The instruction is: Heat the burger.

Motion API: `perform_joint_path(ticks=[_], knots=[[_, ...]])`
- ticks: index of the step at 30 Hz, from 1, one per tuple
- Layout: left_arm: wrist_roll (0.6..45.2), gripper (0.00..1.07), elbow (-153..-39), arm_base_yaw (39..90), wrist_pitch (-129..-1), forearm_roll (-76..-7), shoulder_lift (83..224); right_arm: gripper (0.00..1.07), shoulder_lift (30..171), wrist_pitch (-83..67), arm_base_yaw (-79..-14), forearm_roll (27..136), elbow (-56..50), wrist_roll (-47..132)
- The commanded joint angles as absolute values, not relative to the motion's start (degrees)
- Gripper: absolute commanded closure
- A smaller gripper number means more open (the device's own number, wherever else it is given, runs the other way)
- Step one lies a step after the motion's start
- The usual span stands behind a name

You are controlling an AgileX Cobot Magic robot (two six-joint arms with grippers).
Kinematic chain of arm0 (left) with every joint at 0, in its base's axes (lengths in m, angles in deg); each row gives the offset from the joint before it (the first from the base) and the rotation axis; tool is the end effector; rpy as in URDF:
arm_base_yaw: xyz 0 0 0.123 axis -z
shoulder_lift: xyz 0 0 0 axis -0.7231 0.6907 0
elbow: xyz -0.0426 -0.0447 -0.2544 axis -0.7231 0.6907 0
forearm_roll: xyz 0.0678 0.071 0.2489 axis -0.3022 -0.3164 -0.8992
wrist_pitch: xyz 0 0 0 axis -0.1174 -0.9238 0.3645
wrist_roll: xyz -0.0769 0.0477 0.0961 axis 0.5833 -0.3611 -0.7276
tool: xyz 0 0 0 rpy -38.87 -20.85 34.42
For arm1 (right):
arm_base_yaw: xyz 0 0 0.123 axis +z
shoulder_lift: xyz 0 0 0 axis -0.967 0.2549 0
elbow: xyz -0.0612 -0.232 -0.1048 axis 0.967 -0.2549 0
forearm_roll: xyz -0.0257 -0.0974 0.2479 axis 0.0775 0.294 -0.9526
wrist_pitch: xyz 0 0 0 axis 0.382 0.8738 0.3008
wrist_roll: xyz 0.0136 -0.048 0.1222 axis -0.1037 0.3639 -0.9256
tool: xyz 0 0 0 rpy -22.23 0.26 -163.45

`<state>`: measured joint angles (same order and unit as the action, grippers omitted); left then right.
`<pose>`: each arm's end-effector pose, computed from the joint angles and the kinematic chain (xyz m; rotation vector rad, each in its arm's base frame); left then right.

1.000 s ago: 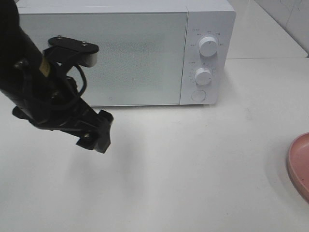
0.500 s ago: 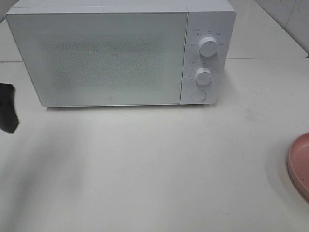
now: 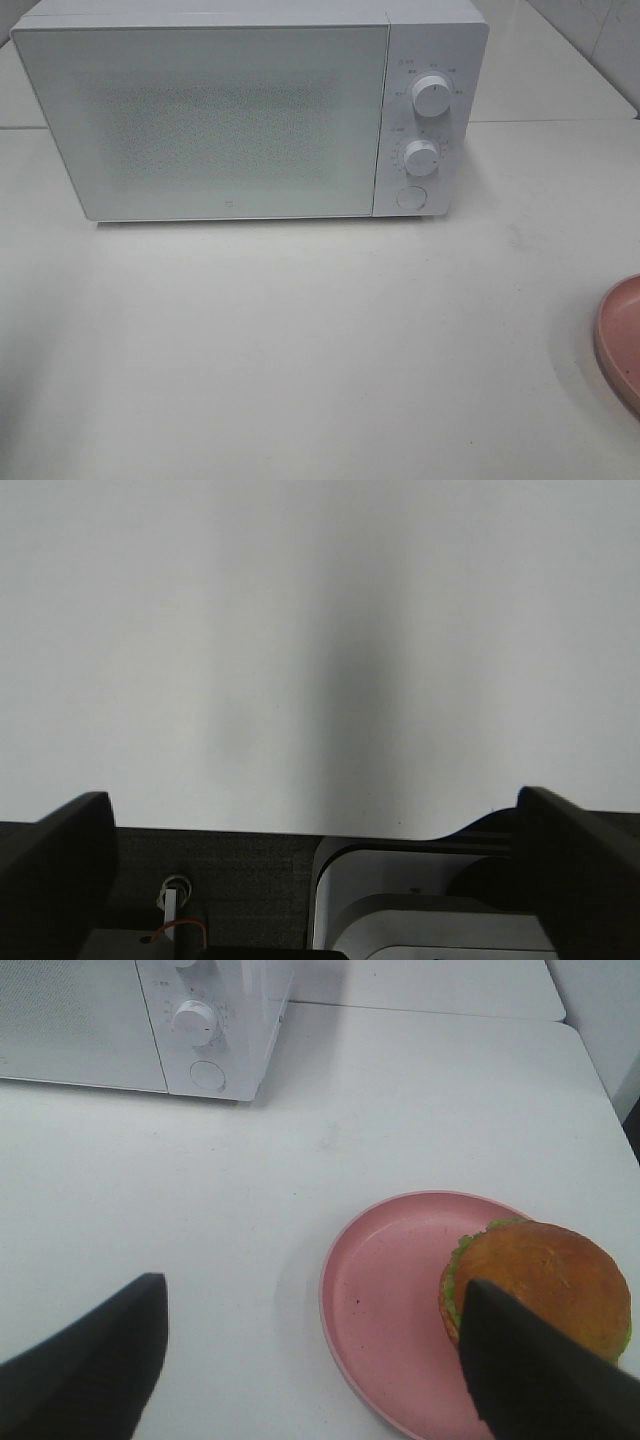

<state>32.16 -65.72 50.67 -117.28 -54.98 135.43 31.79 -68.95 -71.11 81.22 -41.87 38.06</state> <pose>0.1789 -0.0166 0.2184 -0.0374 2.7816 -0.0778 0.0710 0.0059 0.2737 -0.0715 1.9827 0.0537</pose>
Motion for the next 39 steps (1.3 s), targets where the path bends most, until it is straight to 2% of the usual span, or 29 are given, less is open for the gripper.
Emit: perform_joint_path(ticks=[1,7,29,39], knots=[[32.11,0.06,-62.85,50.55,-117.63,-55.27,131.14,0.31,30.30,-68.15,-71.22,81.17,-41.93,38.06],[32.11,0.06,-55.98,50.55,-115.85,-55.73,118.87,0.31,30.30,-68.15,-71.22,81.17,-41.93,38.06],[32.16,0.06,-55.63,50.55,-115.05,-55.78,88.68,0.31,30.30,-68.15,-71.22,81.17,-41.93,38.06],[32.16,0.06,-55.63,50.50,-115.05,-55.67,83.12,0.31,30.30,-68.15,-71.22,81.17,-41.93,38.06]])
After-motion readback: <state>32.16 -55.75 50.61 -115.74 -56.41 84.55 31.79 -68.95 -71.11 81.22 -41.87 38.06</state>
